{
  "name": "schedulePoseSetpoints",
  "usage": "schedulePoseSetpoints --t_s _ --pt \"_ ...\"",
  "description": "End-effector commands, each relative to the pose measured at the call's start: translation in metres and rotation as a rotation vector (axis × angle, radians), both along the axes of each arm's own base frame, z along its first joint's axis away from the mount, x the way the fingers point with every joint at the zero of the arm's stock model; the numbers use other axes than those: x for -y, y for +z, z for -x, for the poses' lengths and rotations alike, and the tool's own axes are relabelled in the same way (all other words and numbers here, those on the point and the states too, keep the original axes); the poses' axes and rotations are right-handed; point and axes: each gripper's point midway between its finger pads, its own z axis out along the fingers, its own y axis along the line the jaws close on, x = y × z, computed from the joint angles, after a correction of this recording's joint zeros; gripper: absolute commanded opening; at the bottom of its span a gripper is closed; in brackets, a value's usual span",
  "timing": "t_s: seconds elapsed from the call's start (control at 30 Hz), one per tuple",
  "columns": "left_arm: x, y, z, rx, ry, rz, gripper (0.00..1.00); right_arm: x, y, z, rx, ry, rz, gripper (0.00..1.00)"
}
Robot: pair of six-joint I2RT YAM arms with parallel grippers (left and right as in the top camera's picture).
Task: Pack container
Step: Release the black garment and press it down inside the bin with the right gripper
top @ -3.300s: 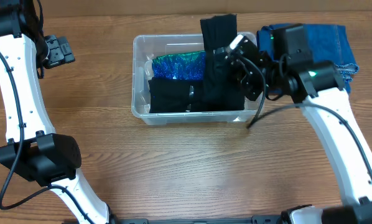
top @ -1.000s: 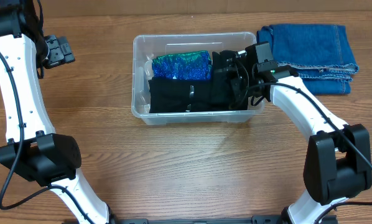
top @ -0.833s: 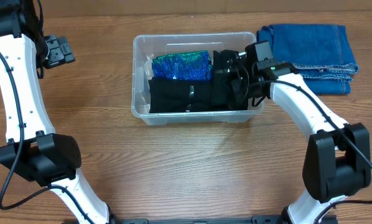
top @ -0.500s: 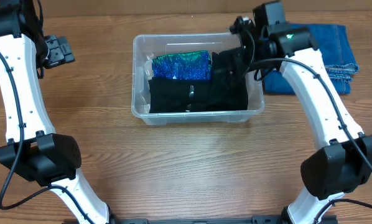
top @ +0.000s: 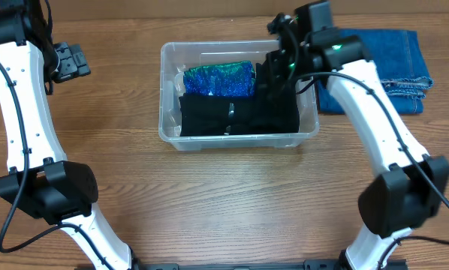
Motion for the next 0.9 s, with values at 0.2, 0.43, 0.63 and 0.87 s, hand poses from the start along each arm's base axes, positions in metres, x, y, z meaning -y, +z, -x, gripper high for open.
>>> schedulePoseSetpoints --t_s 0.2,0.43,0.63,0.87 --pt "0.0 0.001 0.001 -0.001 -0.014 -0.004 1.0 0.034 -0.141 -0.001 -0.263 -0.306 0.28 0.04" --pt "0.0 0.001 0.001 -0.001 -0.014 -0.004 1.0 0.032 -0.143 -0.006 -0.243 -0.302 0.271 0.04" --pt "0.0 0.001 0.001 -0.001 -0.014 -0.004 1.0 0.026 -0.029 -0.025 -0.094 -0.316 0.191 0.1" --pt "0.0 0.001 0.001 -0.001 -0.014 -0.004 1.0 0.079 0.071 -0.024 0.001 -0.483 0.094 1.0"
